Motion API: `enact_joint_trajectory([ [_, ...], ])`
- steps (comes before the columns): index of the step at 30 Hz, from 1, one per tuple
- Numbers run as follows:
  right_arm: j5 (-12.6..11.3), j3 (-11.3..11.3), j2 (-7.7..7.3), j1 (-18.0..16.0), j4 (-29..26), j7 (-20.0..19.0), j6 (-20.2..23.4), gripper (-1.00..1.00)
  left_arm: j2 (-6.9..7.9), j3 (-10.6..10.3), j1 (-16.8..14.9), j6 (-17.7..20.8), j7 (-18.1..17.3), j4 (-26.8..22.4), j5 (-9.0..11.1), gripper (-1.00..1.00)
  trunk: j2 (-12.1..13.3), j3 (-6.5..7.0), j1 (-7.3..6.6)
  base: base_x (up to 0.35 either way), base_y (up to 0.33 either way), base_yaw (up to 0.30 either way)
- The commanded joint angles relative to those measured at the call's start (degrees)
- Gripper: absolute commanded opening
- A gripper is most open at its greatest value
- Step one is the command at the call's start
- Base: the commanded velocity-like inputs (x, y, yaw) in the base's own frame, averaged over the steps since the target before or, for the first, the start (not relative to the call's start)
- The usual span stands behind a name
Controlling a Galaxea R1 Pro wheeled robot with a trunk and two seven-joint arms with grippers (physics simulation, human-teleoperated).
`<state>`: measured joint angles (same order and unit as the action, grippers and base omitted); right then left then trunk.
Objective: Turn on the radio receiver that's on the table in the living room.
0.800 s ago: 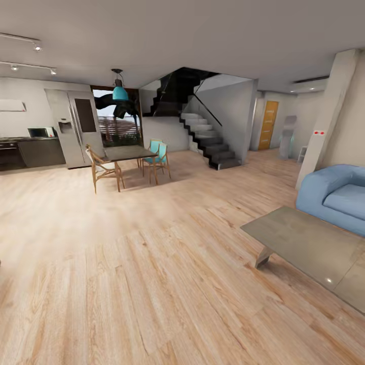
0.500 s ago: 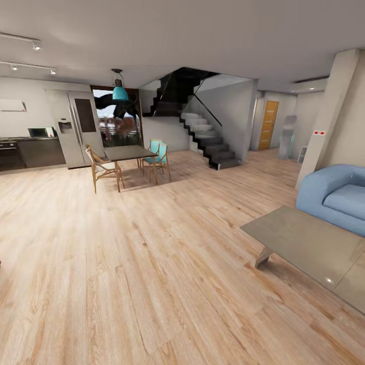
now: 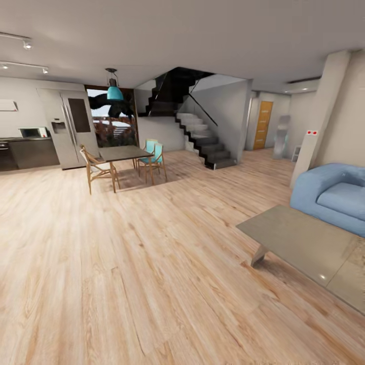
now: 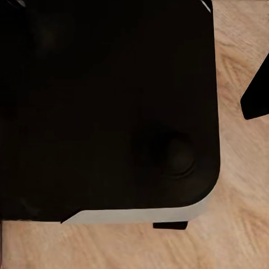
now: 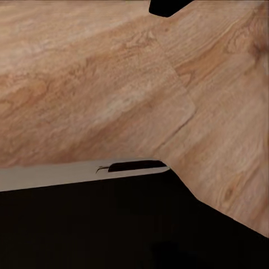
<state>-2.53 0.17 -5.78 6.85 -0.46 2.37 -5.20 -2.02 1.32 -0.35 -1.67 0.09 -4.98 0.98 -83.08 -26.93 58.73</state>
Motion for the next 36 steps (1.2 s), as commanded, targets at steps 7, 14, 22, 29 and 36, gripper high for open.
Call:
enact_joint_trajectory([
  [7,0.0,-0.1,0.07,0.0,-0.1,-0.1,-0.1,1.0,-0.07,0.0,0.0,0.0,0.0,0.0,0.0,1.0,0.0,0.0,0.0,0.0,0.0,-0.279],
  [14,0.0,-0.1,0.07,0.0,-0.1,-0.1,-0.1,1.0,-0.09,0.1,0.0,0.0,0.0,-0.1,0.0,1.0,0.0,0.0,0.0,0.0,0.0,-0.287],
  [22,-0.1,-0.2,0.07,0.0,-0.1,-0.1,-0.2,1.0,-0.09,0.1,0.0,0.0,0.0,-0.1,0.0,1.0,0.0,0.0,0.0,0.0,0.0,-0.287],
  [29,-0.1,-0.3,0.05,0.0,-0.1,-0.1,-0.7,1.0,-0.09,0.1,0.0,0.0,0.0,-0.1,0.0,1.0,0.0,0.0,0.0,0.0,0.0,-0.287],
  [36,-0.1,-0.3,0.07,0.0,-0.1,-0.2,-0.8,1.0,-0.06,0.1,0.0,0.0,0.1,-0.1,0.1,1.0,0.0,0.0,0.0,0.0,0.0,-0.287],
])
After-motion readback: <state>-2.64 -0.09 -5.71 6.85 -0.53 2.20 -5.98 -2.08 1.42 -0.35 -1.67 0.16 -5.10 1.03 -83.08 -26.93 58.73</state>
